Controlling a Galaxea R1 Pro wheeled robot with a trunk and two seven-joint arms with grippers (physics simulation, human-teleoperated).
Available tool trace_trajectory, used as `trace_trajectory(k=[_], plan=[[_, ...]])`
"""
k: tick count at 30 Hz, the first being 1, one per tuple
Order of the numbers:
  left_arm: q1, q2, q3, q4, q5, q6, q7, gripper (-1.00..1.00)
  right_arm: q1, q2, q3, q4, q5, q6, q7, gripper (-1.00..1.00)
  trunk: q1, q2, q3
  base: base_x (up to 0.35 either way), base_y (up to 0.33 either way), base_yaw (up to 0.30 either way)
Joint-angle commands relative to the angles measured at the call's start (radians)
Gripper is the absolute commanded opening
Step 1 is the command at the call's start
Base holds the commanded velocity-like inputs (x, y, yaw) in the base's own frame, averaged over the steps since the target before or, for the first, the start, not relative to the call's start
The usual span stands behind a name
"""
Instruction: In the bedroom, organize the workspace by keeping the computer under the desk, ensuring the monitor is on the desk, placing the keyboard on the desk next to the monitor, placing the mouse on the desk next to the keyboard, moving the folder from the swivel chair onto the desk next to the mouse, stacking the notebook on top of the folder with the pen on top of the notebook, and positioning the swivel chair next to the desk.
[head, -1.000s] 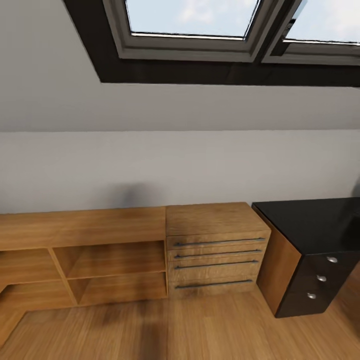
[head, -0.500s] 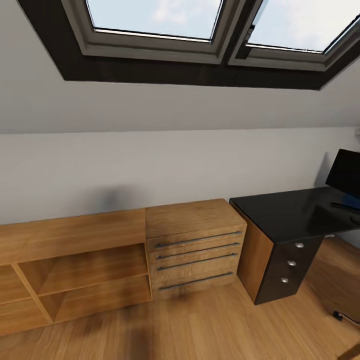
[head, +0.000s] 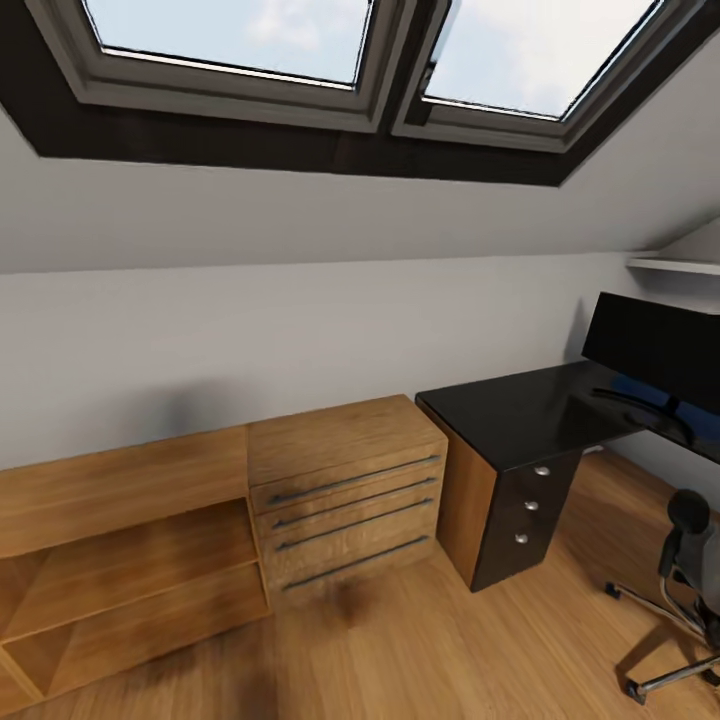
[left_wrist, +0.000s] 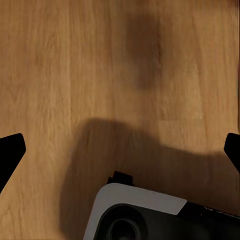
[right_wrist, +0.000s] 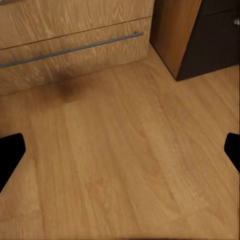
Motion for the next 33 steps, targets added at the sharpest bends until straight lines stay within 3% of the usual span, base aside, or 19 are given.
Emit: trace_trajectory(k=[1, 33], plan=[[0.0, 0.0, 0.002, -0.002, -0.001, -0.001, 0.0, 1.0, -0.001, 0.0, 0.0, 0.001, 0.0, -0.003, 0.001, 1.0, 0.0, -0.001, -0.001, 0.0, 0.0, -0.293], [0.0, -0.003, -0.005, -0.001, -0.005, -0.046, -0.004, 1.0, -0.001, 0.003, 0.0, 0.003, 0.0, 0.001, 0.001, 1.0, 0.0, -0.001, 0.021, 0.0, 0.0, -0.293]])
